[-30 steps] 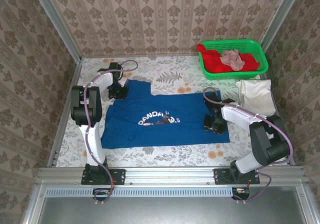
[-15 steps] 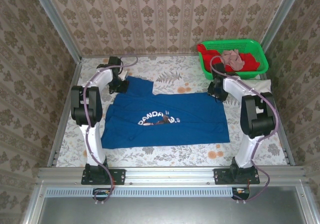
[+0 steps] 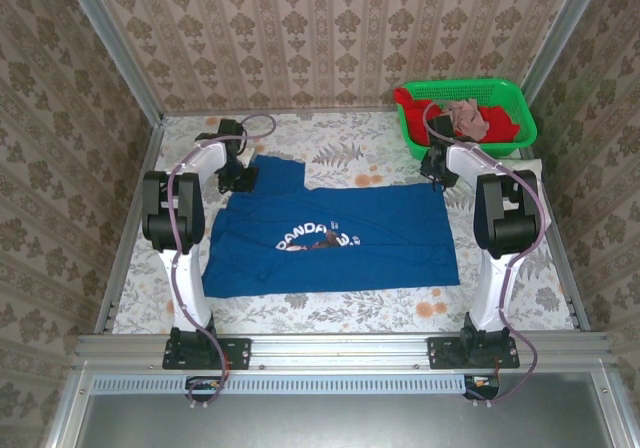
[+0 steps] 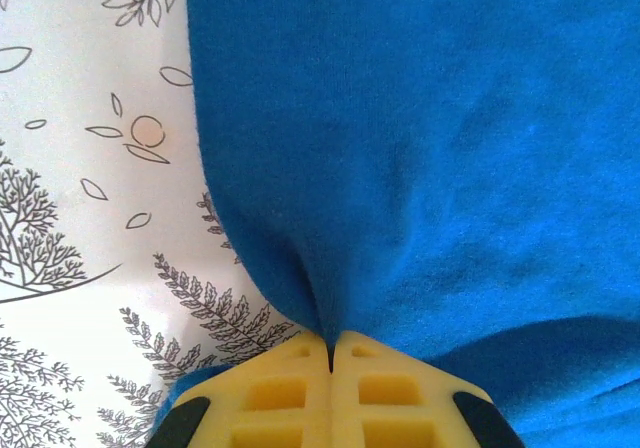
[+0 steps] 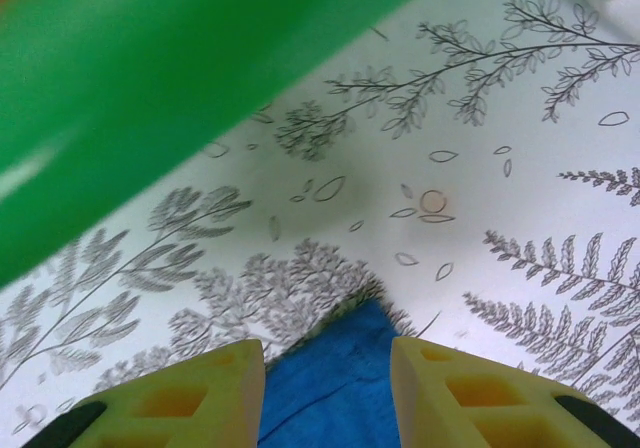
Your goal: Fold and stack the t-shirts
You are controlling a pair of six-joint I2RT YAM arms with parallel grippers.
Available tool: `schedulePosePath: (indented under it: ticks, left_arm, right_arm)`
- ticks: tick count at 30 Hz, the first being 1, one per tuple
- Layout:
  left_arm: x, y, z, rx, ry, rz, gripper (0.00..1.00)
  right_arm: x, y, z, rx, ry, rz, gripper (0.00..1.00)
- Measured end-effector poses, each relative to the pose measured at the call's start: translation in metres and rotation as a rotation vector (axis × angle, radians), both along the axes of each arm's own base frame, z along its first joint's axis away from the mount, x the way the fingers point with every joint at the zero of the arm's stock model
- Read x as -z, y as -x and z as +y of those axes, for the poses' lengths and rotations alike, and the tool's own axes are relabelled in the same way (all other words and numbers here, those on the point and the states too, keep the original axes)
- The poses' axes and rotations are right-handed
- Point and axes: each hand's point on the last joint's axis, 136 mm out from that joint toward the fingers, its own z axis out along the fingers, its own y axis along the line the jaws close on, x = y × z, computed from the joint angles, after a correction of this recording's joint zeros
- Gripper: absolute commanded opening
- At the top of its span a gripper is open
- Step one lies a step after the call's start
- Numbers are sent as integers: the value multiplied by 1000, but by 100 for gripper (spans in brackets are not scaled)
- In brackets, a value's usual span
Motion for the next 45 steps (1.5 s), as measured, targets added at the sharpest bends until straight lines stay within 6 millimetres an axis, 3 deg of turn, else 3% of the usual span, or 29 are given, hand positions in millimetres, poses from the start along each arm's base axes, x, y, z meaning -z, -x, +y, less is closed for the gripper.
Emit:
schedulePosePath:
  ticks: [7,22,26,32,39,42,45]
  left_arm:
    - [0,-1,-2,-5,2,-4,0]
    - [0,-1,-2,-5,-1,-5,0]
    - [0,-1,-2,-5,-2,-5,0]
    - [0,-1,-2,-5,-1,-6,0]
    - [-1,-2,-2,-5,-1,-8,0]
    - [-1,-2,-2,-5,-1,-8,0]
    - [0,-2,-2,-4,-1,-8,0]
  right_arm:
    - [14,1,-4,22,-16,23,38]
    - [12,-8,1,46,-53,-41,37]
    - [7,6,9,8,-51,-50,38]
    - [-11,27,49,-117,-53,-84,38]
    - [15,94,114,-294,-89,18,37]
    - [29,125,120,-309,-107,74,37]
    - [28,138,114,-289,-110,86,36]
